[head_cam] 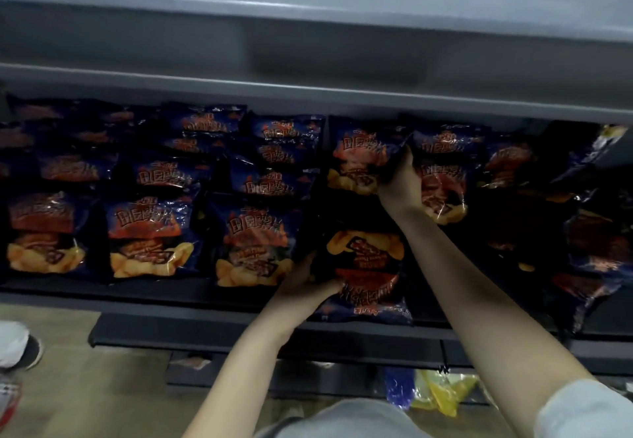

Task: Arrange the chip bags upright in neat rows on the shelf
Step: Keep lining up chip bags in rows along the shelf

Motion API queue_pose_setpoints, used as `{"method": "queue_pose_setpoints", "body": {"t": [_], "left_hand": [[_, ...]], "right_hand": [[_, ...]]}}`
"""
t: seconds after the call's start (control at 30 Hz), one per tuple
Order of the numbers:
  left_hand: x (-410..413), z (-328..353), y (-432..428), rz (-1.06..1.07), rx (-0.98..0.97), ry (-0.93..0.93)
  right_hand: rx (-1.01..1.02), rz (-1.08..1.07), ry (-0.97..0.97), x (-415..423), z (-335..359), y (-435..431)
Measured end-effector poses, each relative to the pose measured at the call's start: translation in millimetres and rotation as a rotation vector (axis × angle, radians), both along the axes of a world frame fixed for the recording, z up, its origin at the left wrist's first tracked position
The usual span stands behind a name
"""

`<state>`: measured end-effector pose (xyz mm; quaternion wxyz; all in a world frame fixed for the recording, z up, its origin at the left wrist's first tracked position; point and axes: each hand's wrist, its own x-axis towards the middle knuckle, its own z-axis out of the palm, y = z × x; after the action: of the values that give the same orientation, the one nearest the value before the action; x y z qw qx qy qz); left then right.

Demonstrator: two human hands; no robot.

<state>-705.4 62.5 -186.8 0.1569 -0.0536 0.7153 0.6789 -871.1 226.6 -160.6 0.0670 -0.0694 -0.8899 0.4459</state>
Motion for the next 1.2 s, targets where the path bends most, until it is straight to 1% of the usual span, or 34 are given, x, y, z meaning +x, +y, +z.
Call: {"method": "queue_pose_setpoints", "body": {"t": [0.23, 0.43, 0.6, 0.63, 0.73, 0.77, 0.9, 1.0, 1.03, 1.1, 1.2], "left_hand": [[-1.1, -3.5, -1.3, 0.000, -0.015, -0.027], [0.5, -3.5, 1.5, -0.016, -0.025, -0.003], [0.2, 4.2, 4.8, -0.100, -0.067, 0.037], [-0.8, 6.0, 5.7, -0.118, -0.075, 0.040], [-6.5, 10.2, 9.9, -0.171, -0.070, 0.051], [-9.1, 11.9, 11.5, -0.188, -0.070, 0.052], [-19.3, 21.1, 19.1, -0.250, -0.070, 0.102], [-28.1, 20.1, 22.1, -0.274, -0.027, 0.147], [-31.2, 19.4, 23.0, -0.260, -0.009, 0.147], [-35.9, 20.9, 25.6, -0.201, 0.039, 0.124], [-40.9, 24.6, 31.2, -0.071, 0.146, 0.052]], "right_hand": [[0.212, 0.032, 0.006, -4.0, -5.9, -9.9], [0.145, 0.066, -0.084, 0.0, 15.8, -8.3], [0.216, 0.172, 0.009, 27.3, 40.2, 3.6], [0.200, 0.219, 0.000, 34.5, 44.0, 8.2], [0.149, 0.411, -0.114, 53.0, 47.8, 24.2], [0.148, 0.443, -0.132, 58.5, 48.0, 29.7], [0.052, 0.498, -0.191, 83.2, 51.7, 53.0], [-0.017, 0.567, -0.334, 101.6, 54.2, 70.2], [-0.057, 0.586, -0.348, 105.5, 52.3, 76.1], [-0.148, 0.565, -0.315, 110.0, 42.1, 89.7], [-0.317, 0.413, -0.227, 116.5, 31.4, 103.9]]}}
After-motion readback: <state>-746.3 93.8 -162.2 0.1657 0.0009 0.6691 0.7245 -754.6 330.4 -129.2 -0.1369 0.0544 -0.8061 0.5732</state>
